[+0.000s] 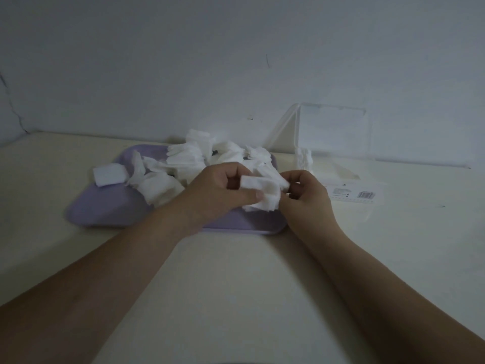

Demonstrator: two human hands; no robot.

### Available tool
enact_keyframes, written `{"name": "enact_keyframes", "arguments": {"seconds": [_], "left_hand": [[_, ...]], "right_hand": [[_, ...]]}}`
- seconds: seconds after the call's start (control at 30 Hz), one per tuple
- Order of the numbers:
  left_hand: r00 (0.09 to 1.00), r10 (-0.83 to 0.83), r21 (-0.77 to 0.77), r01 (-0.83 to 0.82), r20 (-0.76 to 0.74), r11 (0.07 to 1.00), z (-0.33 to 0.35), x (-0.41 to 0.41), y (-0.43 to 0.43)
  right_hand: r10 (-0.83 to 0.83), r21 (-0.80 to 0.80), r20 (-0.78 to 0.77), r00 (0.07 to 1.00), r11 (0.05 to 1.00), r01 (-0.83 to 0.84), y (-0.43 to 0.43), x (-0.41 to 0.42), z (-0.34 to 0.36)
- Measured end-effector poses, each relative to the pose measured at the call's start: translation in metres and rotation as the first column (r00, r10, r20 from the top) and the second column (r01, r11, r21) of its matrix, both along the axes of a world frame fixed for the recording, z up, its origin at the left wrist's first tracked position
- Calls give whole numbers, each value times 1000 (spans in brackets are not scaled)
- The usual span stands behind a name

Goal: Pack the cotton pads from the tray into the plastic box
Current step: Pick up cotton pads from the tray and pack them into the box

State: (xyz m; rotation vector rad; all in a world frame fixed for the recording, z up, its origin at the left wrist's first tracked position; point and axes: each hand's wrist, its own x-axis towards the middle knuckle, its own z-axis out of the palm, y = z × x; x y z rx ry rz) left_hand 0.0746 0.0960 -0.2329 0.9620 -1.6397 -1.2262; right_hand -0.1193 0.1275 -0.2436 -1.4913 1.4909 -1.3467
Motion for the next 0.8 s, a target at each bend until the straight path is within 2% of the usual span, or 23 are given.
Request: {"name": "enact_keyframes", "arguments": {"seconds": [0.13,0.3,0.5,0.6,0.63,0.73,0.8], "left_hand": [[997,65,-40,-64,31,997,-11,-3,1],[994,69,-95,-61,86,994,-11,0,-2],[988,118,-84,-110,97,990,-14,0,-4],[986,151,-75,-145,73,987,-15,0,-3],[981,175,-72,-169,82,983,-15,0,-3],[962,241,-90,-230,126,969,-16,-1,-5],[953,264,-102,-251,148,963,-14,0,-5]], "right_hand": [[106,8,64,992,994,-106,0,-1,0],[96,-29,48,994,995,-94,-2,-2,-2],[156,-30,-13,988,987,-156,-2,-3,1],[260,11,107,960,965,-263,-1,-3,3],[283,26,101,954,958,-287,-1,-3,3],[233,11,-113,966,972,-233,-1,-2,1],[181,-28,-144,973,982,-187,-2,-1,-1]]}}
